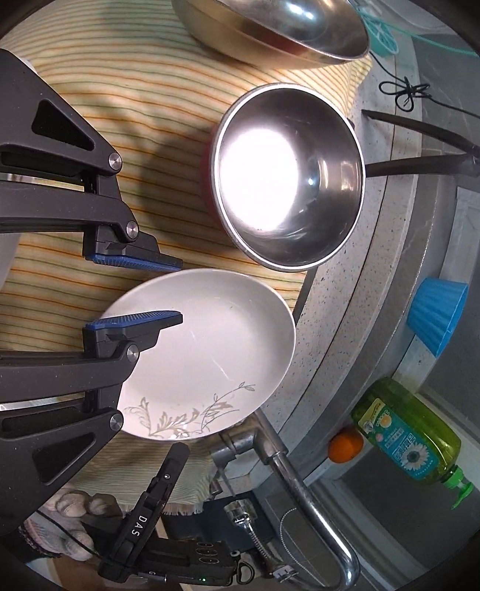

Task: Organize plates and bowls
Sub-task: 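Close the left gripper on the rim of the white leaf-pattern plate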

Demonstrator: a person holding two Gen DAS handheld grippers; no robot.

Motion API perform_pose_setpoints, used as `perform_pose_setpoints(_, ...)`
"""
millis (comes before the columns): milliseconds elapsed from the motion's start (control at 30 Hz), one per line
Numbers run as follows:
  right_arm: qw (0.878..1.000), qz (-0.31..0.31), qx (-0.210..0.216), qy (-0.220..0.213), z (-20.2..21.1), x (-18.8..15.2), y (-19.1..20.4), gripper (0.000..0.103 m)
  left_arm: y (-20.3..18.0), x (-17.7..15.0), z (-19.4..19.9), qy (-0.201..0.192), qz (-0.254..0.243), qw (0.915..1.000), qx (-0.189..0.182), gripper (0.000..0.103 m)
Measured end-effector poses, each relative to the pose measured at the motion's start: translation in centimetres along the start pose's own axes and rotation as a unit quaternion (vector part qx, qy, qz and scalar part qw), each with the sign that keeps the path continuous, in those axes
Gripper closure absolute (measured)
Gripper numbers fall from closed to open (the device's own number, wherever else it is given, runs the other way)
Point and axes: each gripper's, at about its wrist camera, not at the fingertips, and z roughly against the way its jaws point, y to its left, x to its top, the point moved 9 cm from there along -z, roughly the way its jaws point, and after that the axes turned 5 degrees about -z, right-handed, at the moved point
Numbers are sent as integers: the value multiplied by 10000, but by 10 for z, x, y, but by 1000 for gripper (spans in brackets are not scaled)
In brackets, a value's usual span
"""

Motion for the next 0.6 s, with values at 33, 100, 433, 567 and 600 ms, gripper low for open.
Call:
perform_pose_setpoints(33,10000,33,25,26,-2,1,1,66,1,1,-2,5,23,10000,9,83)
perform_pose_setpoints(100,9999,96,63,87,-7,2,3,70,2,2,-5,12,69,10000,23,83)
perform_pose_setpoints(433,9992,281,103,251,-28,10,14,86,1,7,-16,72,7,9999,103,83)
perform_pose_setpoints(567,9992,258,103,299,-33,12,14,90,0,6,-20,115,-42,9999,92,84)
perform_pose_setpoints(600,9991,259,92,309,-34,12,14,90,0,6,-20,121,-48,9999,82,84)
